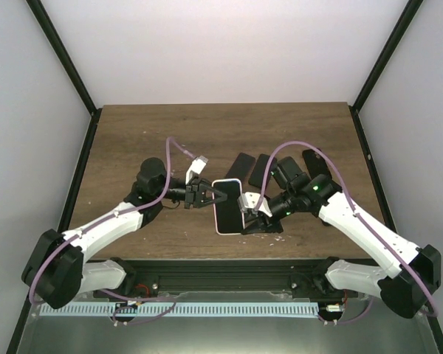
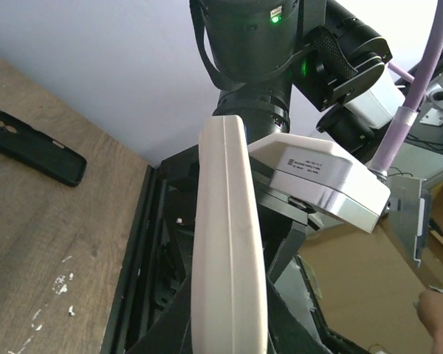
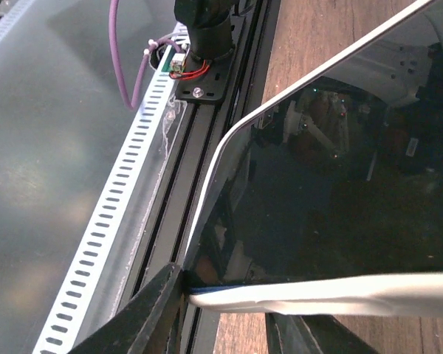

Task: Take the phone out of the phone case
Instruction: Remove the phone case from the phone.

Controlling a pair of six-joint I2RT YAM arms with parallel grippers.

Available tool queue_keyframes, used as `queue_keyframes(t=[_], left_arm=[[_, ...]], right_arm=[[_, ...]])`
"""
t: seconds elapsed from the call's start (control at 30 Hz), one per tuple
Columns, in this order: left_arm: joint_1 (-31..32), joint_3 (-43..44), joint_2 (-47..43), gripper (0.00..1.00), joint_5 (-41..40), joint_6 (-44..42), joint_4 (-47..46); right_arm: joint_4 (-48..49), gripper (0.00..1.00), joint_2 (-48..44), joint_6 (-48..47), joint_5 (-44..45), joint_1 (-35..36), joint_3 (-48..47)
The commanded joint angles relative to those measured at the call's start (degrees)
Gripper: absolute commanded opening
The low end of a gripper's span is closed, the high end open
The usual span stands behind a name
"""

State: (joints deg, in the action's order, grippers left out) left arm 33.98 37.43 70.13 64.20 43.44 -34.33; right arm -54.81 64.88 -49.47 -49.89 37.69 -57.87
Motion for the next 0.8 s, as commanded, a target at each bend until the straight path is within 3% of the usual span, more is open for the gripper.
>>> queue_keyframes(t=[0.0,0.2,0.37,0.57,0.77], left_arm=[[-0.1,3.1,1.6,0.0,2.4,5.6,-4.9],[-0.1,4.2,2.9,0.0,5.0,11.9,-8.1],[-0.1,3.5,1.5,0.0,5.2,12.8,-6.8],[-0.1,1.6,-0.2,0.0,5.1,13.2,-6.6],[-0.1,-0.4,-1.5,0.0,5.0,10.5,-4.1]], right_arm=[[3.6,0.3,-1.0,-5.5,4.3,2.7,0.1],[7.2,0.28,0.5,-7.5,9.7,5.0,-0.6],[15.0,0.22,1.1,-2.2,12.1,4.7,0.0],[26.1,0.21,1.4,9.4,3.6,-2.5,3.0],[36.1,0.3,3.8,20.9,-0.3,-7.4,5.3]])
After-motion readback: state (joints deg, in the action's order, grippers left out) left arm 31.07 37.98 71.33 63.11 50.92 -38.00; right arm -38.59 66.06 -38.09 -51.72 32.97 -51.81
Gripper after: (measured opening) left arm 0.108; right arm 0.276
